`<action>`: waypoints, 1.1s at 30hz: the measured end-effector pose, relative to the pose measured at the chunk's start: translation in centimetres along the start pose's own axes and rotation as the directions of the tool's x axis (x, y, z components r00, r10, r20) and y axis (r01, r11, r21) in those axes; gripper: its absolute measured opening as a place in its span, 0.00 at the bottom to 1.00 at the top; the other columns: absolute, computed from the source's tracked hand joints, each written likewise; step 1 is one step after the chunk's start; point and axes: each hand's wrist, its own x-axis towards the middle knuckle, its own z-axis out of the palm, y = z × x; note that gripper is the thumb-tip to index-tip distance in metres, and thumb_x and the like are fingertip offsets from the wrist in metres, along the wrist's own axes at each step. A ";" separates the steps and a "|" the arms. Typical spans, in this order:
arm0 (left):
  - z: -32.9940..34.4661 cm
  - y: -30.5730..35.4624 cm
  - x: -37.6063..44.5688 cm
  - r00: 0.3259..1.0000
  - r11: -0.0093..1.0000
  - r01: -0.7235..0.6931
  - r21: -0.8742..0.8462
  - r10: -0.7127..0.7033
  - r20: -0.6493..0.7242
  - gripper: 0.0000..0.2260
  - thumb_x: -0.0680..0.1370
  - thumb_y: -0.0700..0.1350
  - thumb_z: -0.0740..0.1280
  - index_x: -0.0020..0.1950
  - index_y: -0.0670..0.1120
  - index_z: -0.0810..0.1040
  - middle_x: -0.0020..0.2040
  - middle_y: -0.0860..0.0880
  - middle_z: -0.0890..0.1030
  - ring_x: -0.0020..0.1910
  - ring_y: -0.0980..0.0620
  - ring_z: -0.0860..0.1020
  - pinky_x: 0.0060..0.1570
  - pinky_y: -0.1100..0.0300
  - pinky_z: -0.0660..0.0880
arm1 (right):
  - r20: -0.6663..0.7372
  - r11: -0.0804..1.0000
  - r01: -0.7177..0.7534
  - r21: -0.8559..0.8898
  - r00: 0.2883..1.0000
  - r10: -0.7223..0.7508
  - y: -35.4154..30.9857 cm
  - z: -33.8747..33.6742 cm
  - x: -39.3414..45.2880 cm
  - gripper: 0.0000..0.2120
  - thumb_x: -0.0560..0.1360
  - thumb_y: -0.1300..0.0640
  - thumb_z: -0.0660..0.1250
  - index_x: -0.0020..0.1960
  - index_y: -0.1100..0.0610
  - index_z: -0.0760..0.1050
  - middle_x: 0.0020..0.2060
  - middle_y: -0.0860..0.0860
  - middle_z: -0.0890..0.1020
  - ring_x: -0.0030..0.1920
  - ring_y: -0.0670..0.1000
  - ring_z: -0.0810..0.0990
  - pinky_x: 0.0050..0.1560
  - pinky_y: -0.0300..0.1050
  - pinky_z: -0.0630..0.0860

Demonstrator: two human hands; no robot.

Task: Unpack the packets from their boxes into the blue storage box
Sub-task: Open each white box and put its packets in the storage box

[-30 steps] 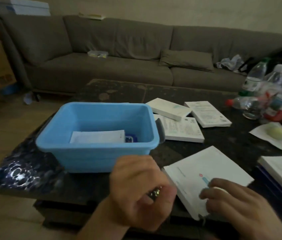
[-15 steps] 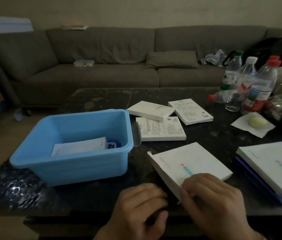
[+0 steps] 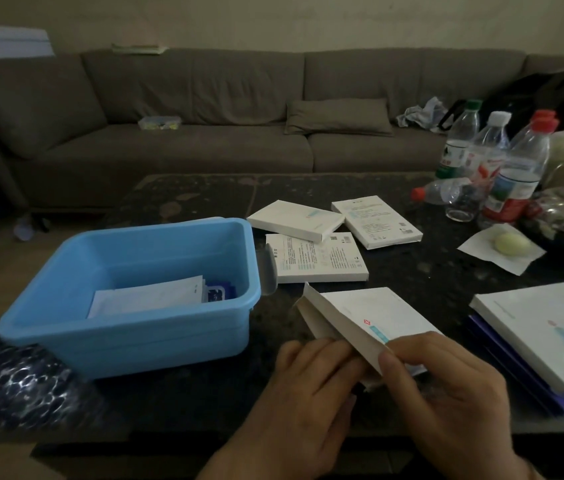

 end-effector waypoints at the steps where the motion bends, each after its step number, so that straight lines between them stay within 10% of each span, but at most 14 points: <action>1: 0.2 0.2 0.0 1.000 1.000 0.016 0.020 -0.016 0.012 0.21 0.79 0.49 0.61 0.72 0.53 0.65 0.70 0.56 0.67 0.69 0.57 0.67 0.60 0.57 0.69 | -0.006 1.000 -0.004 -0.004 1.000 0.004 0.0 0.0 0.0 0.21 0.78 0.38 0.57 0.39 0.50 0.79 0.39 0.37 0.81 0.42 0.38 0.80 0.39 0.36 0.77; 9: 0.1 0.2 0.2 0.998 0.997 0.056 0.051 -0.057 0.007 0.15 0.82 0.53 0.58 0.69 0.58 0.69 0.72 0.62 0.69 0.74 0.54 0.62 0.58 0.57 0.65 | -0.006 1.000 -0.023 0.003 1.000 0.023 -0.2 0.1 -0.2 0.18 0.77 0.38 0.57 0.40 0.47 0.78 0.40 0.37 0.80 0.43 0.37 0.80 0.41 0.32 0.77; 16: -0.6 -0.4 -0.3 0.938 0.974 -0.027 0.227 0.103 -0.332 0.04 0.78 0.47 0.70 0.50 0.54 0.83 0.53 0.59 0.84 0.48 0.53 0.77 0.45 0.56 0.67 | -0.004 0.999 -0.013 -0.032 1.000 0.013 -0.6 -0.1 -0.1 0.17 0.78 0.38 0.57 0.40 0.47 0.76 0.40 0.36 0.79 0.44 0.36 0.79 0.42 0.29 0.76; 22: -2.6 -1.7 -1.3 0.842 0.964 -0.103 0.247 0.217 -0.495 0.05 0.81 0.43 0.59 0.47 0.50 0.72 0.52 0.54 0.81 0.48 0.51 0.74 0.47 0.53 0.69 | -0.020 0.998 -0.067 0.004 0.998 0.067 -0.6 -0.7 0.0 0.21 0.78 0.38 0.57 0.40 0.52 0.78 0.40 0.39 0.80 0.45 0.37 0.79 0.45 0.27 0.74; 29: -7.2 -1.7 -0.5 0.716 0.995 -0.095 -0.036 0.043 -0.696 0.06 0.78 0.35 0.58 0.47 0.46 0.70 0.44 0.46 0.79 0.44 0.45 0.77 0.46 0.48 0.73 | 0.492 0.990 0.048 -0.130 0.870 0.023 0.0 -1.4 -1.0 0.09 0.73 0.38 0.65 0.43 0.40 0.80 0.44 0.33 0.80 0.51 0.34 0.78 0.47 0.35 0.79; 33: -10.0 -0.2 0.9 0.724 0.987 0.107 -0.120 -0.160 -0.671 0.07 0.78 0.40 0.63 0.55 0.48 0.73 0.47 0.53 0.78 0.49 0.62 0.79 0.49 0.69 0.75 | 0.612 0.979 -0.191 -0.071 0.767 0.194 -1.8 -0.6 0.9 0.21 0.79 0.37 0.57 0.71 0.37 0.63 0.67 0.32 0.70 0.68 0.36 0.68 0.56 0.48 0.78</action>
